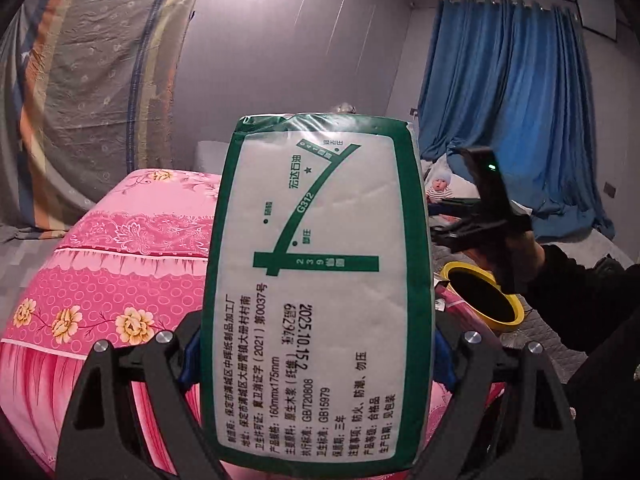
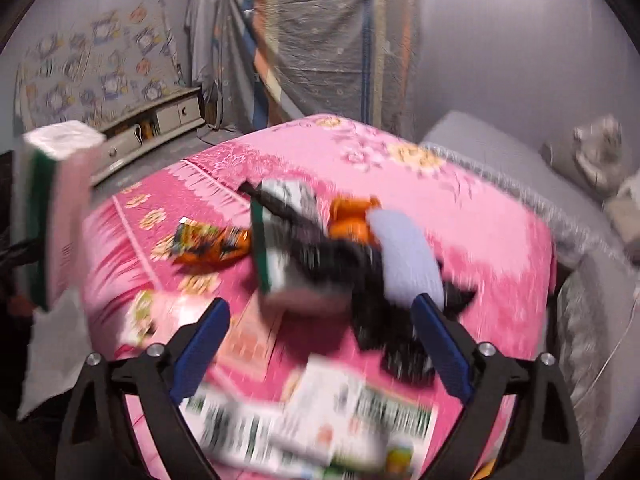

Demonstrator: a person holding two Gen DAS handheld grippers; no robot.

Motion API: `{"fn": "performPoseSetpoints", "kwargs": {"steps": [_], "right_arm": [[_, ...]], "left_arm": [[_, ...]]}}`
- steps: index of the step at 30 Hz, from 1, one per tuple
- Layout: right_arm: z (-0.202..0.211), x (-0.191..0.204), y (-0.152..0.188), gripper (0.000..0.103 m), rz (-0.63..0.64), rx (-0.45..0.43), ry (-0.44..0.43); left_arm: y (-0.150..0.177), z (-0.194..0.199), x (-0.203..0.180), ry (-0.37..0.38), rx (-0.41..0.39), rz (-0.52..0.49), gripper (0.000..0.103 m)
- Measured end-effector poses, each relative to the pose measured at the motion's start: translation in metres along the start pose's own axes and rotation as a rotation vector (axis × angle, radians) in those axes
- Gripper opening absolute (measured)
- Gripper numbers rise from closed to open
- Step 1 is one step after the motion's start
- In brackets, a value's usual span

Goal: Collect trash
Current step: 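Grasp the black plastic bag with the right gripper while the left gripper lifts the tissue pack, then carry the tissue pack and black bag with both grippers over the yellow bin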

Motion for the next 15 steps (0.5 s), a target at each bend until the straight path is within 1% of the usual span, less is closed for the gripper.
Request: {"fn": "performPoseSetpoints", "kwargs": {"steps": [3, 4, 5, 6, 7, 8, 9, 10, 11, 15], "right_arm": [[-0.028, 0.003, -0.015, 0.080, 0.017, 0.026, 0.019], [-0.043, 0.003, -0.017, 0.079, 0.025, 0.055, 0.024], [-0.051, 0.000, -0.016, 0.073, 0.023, 0.070, 0.018], [-0.061, -0.003, -0.015, 0.063, 0.014, 0.091, 0.010], [-0.066, -0.007, -0.013, 0.056, 0.006, 0.108, 0.006], [-0.074, -0.011, -0.013, 0.041, -0.015, 0.120, 0.014], [-0.077, -0.016, -0.012, 0.032, -0.045, 0.119, 0.016], [-0.077, -0.021, -0.014, 0.027, -0.078, 0.111, 0.008], [-0.073, -0.027, -0.015, 0.019, -0.115, 0.090, -0.009], [-0.038, -0.038, -0.023, 0.016, -0.197, 0.005, -0.100]], "left_arm": [[-0.001, 0.000, -0.004, -0.002, -0.013, -0.007, 0.081], [-0.002, -0.001, -0.007, 0.010, -0.017, -0.002, 0.081], [0.005, 0.009, -0.008, 0.018, -0.021, 0.002, 0.081], [0.004, 0.006, -0.001, 0.023, -0.023, 0.007, 0.081], [0.005, 0.005, -0.002, 0.019, -0.024, 0.004, 0.081], [0.004, 0.004, -0.004, 0.008, -0.024, -0.001, 0.081], [0.005, 0.002, -0.005, 0.001, -0.022, -0.002, 0.081], [0.005, 0.000, -0.006, 0.000, -0.019, -0.001, 0.081], [0.005, -0.002, -0.007, 0.002, -0.016, -0.001, 0.081], [0.002, -0.005, -0.014, -0.014, -0.016, -0.026, 0.081]]}}
Point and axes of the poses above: each gripper's, at about its wrist camera, not at the fingertips, and z roughly against the way its jaws point, x to its left, y to its underside, the point moved 5 cm from there along -z, roughly the way its jaws point, and after that the axes turned 3 degrees about x, right-handed, at the moved point
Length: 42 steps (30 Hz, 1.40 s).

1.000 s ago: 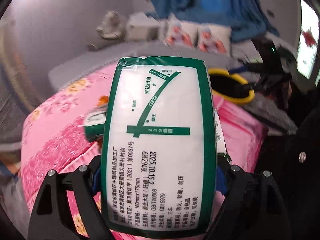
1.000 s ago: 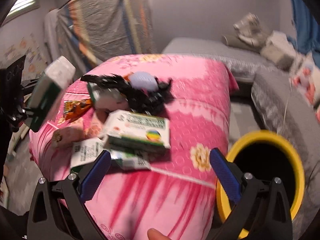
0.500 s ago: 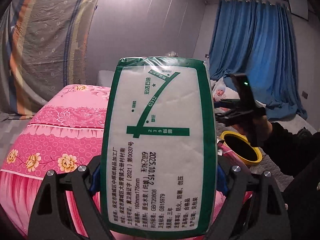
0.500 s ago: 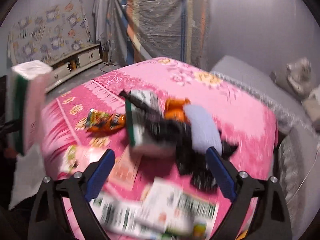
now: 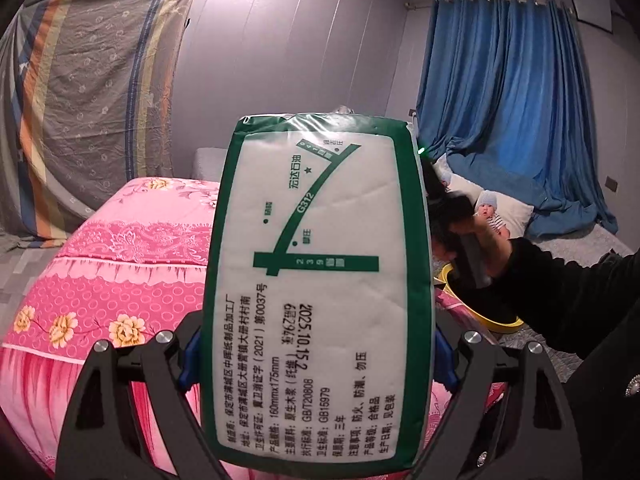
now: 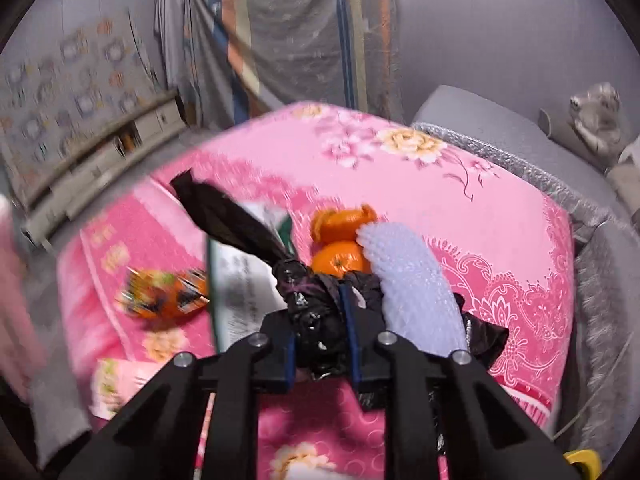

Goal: Collect trash
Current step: 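Carry the tissue pack and black bag with both grippers over the yellow bin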

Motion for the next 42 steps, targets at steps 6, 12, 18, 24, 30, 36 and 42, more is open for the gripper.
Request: {"fn": "performPoseSetpoints", "kwargs": {"steps": [6, 12, 18, 24, 30, 36, 42], "right_arm": [[0.068, -0.007, -0.012, 0.015, -0.095, -0.105, -0.140], [0.103, -0.015, 0.001, 0.016, -0.147, -0.134, -0.138], [0.116, -0.021, 0.021, 0.016, -0.172, -0.137, -0.115], [0.131, -0.037, 0.039, 0.016, -0.218, -0.160, -0.095], [0.161, -0.058, 0.046, 0.016, -0.274, -0.215, -0.074], [0.201, -0.079, 0.059, 0.016, -0.296, -0.288, 0.010], [0.235, -0.115, 0.088, 0.016, -0.365, -0.324, 0.087]], "left_arm": [[-0.017, -0.011, -0.008, -0.027, -0.028, 0.005, 0.081], [-0.031, -0.032, -0.015, -0.050, -0.034, 0.056, 0.081], [-0.030, -0.052, -0.023, -0.047, 0.000, 0.097, 0.081], [-0.035, -0.069, -0.034, -0.026, 0.021, 0.113, 0.081], [-0.054, -0.093, -0.053, 0.004, 0.046, 0.072, 0.081], [-0.075, -0.124, -0.083, 0.035, 0.062, 0.011, 0.081], [-0.091, -0.164, -0.120, 0.094, 0.107, -0.049, 0.081]]}}
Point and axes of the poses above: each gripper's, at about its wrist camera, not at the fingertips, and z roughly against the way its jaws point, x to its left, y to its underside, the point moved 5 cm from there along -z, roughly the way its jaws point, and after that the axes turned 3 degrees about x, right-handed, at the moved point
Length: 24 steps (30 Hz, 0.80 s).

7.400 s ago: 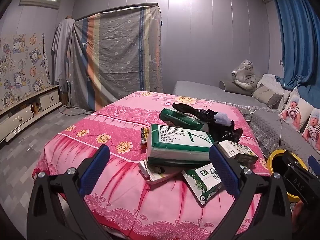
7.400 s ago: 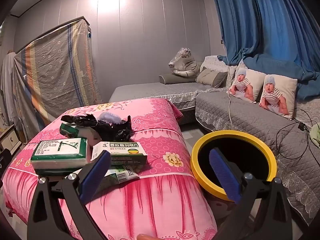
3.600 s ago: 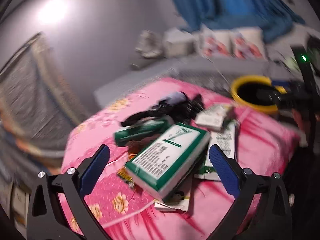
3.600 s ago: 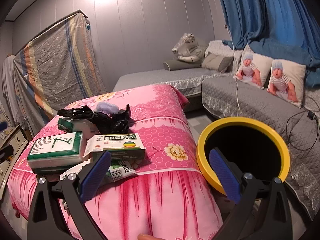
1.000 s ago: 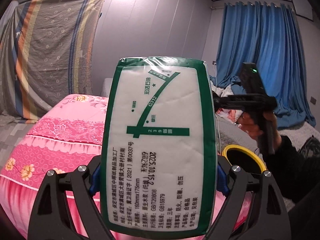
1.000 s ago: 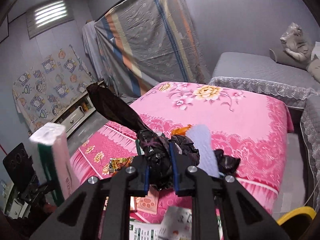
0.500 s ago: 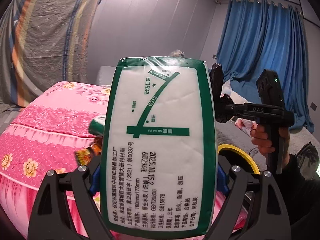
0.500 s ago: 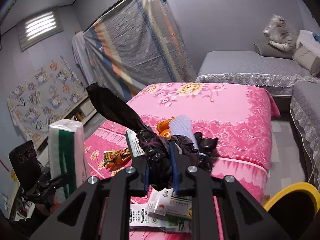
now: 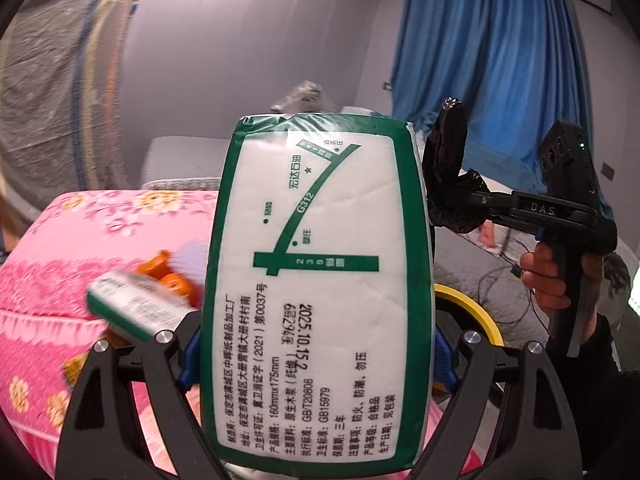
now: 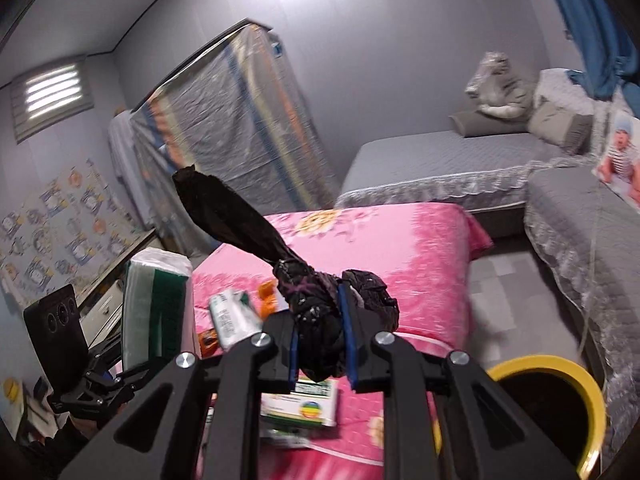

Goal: Collect trash
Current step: 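Carry the tissue pack and black bag with both grippers over the yellow bin, then open both grippers to drop the tissue pack and black bag into the bin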

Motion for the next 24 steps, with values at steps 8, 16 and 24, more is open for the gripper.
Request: {"fn": "performPoseSetpoints", "kwargs": {"steps": [8, 16, 24], "right_arm": [[0.035, -0.075, 0.026, 0.016, -0.113, -0.029, 0.133], [0.054, -0.138, 0.071, 0.016, -0.234, -0.004, 0.217], [0.054, -0.184, 0.108, 0.016, -0.331, 0.039, 0.284]], "left_arm": [[-0.012, -0.068, -0.061, 0.092, 0.077, -0.113, 0.081], [-0.010, -0.137, -0.117, 0.182, 0.152, -0.173, 0.081], [0.010, -0.184, -0.155, 0.212, 0.226, -0.177, 0.081]]}}
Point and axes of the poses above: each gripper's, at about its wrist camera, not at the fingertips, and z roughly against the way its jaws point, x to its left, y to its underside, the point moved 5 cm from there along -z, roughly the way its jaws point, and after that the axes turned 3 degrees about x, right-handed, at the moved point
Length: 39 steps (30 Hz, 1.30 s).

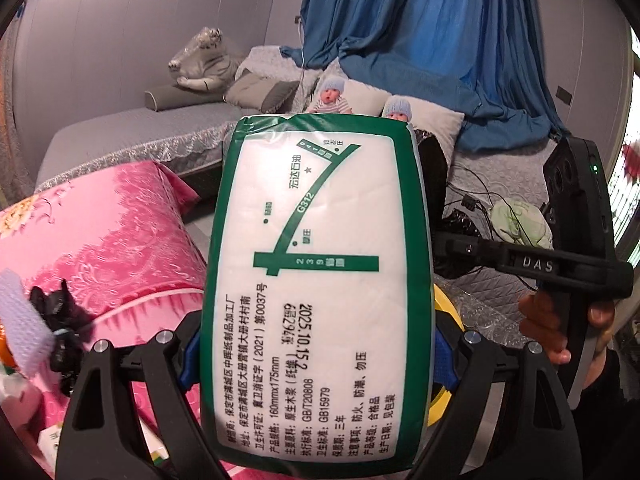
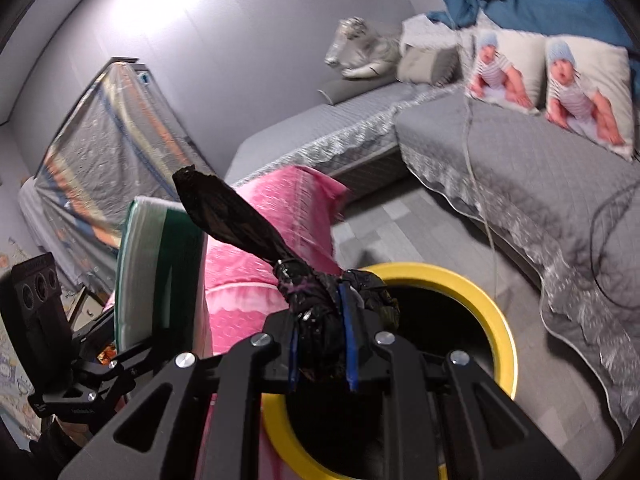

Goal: Collect trash
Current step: 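Open both grippers to drop the tissue pack and black bag into the bin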

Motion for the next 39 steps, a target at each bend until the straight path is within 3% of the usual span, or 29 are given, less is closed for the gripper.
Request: {"fn": "performPoseSetpoints", "kwargs": {"steps": [12, 21, 23, 26, 34, 37, 39], "right_arm": [[-0.027, -0.048, 0.021, 0.016, -0.121, 0.074, 0.065], [-0.028, -0.057, 0.023, 0.017, -0.156, 0.081, 0.079], [-0.027, -0.059, 0.022, 0.021, -0.165, 0.086, 0.075], [-0.024, -0.066, 0.022, 0.040, -0.197, 0.085, 0.091], [-0.006, -0.082, 0.023, 0.049, -0.250, 0.042, 0.103], [-0.002, -0.078, 0.023, 0.049, -0.242, 0.034, 0.084], [0.000, -0.068, 0.023, 0.055, -0.210, 0.024, 0.055]], "left_arm": [[0.021, -0.052, -0.016, -0.003, 0.103, 0.040, 0.081], [0.017, -0.061, -0.020, 0.012, 0.114, 0.048, 0.081], [0.014, -0.061, -0.021, 0.014, 0.104, 0.052, 0.082], [0.011, -0.048, -0.016, -0.014, 0.037, 0.063, 0.094], [0.007, -0.025, 0.008, -0.041, -0.005, 0.133, 0.095], [0.008, -0.012, 0.019, -0.050, -0.017, 0.159, 0.095], [0.008, 0.000, 0.026, -0.071, -0.026, 0.168, 0.095]]}}
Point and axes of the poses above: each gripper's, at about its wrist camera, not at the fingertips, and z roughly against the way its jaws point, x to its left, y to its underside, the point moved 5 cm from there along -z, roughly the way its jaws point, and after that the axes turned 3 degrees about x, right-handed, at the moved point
